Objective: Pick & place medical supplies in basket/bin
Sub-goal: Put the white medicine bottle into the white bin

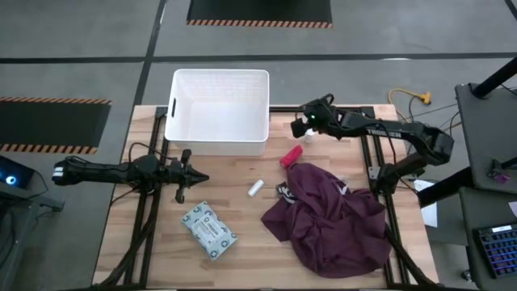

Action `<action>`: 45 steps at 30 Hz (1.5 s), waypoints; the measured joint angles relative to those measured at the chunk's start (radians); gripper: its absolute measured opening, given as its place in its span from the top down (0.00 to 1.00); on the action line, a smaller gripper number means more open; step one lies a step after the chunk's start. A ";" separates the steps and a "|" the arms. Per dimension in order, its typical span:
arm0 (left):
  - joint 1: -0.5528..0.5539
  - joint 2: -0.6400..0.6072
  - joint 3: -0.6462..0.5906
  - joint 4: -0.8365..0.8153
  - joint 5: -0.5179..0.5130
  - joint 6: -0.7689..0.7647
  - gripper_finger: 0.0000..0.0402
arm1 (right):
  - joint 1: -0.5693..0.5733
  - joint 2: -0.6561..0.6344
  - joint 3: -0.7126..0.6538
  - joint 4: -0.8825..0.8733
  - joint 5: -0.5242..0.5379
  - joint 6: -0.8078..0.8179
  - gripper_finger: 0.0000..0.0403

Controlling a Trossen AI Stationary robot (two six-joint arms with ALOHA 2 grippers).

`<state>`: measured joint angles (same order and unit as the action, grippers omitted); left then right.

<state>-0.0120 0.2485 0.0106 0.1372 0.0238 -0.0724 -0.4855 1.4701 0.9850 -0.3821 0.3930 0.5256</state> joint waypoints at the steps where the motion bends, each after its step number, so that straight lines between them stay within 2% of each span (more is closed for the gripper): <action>1: 0.000 0.000 0.000 0.000 0.000 0.000 1.00 | 0.000 0.020 0.026 -0.032 -0.004 0.004 0.17; 7: 0.000 0.000 0.000 0.000 0.000 0.001 1.00 | -0.003 0.135 0.156 -0.279 -0.020 0.094 0.11; 12: 0.000 0.000 0.000 0.000 0.000 0.002 1.00 | -0.015 0.223 0.197 -0.322 -0.110 0.127 0.11; 16: 0.000 0.000 0.000 0.000 -0.001 0.003 1.00 | -0.019 0.262 0.197 -0.322 -0.108 0.159 0.11; 23: 0.000 0.000 0.000 0.000 -0.001 0.003 1.00 | -0.024 0.261 0.183 -0.332 -0.119 0.175 0.11; 33: 0.000 0.000 0.000 0.000 -0.001 0.003 1.00 | -0.023 0.172 0.185 -0.382 -0.117 0.187 0.11; 36: 0.000 0.000 0.000 0.000 -0.001 0.003 1.00 | -0.024 0.155 0.184 -0.495 -0.126 0.298 0.11; 39: 0.000 0.000 0.000 0.000 -0.001 0.003 1.00 | -0.024 0.140 0.182 -0.592 -0.153 0.492 0.11; 42: 0.000 0.000 0.000 0.000 -0.001 0.003 1.00 | -0.022 0.139 0.164 -0.604 -0.173 0.671 0.11; 45: 0.000 0.000 0.000 0.000 -0.001 0.003 1.00 | -0.017 0.140 0.142 -0.594 -0.208 0.724 0.11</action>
<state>-0.0116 0.2485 0.0106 0.1374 0.0228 -0.0696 -0.5025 1.6105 1.1268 -0.9763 0.1848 1.2496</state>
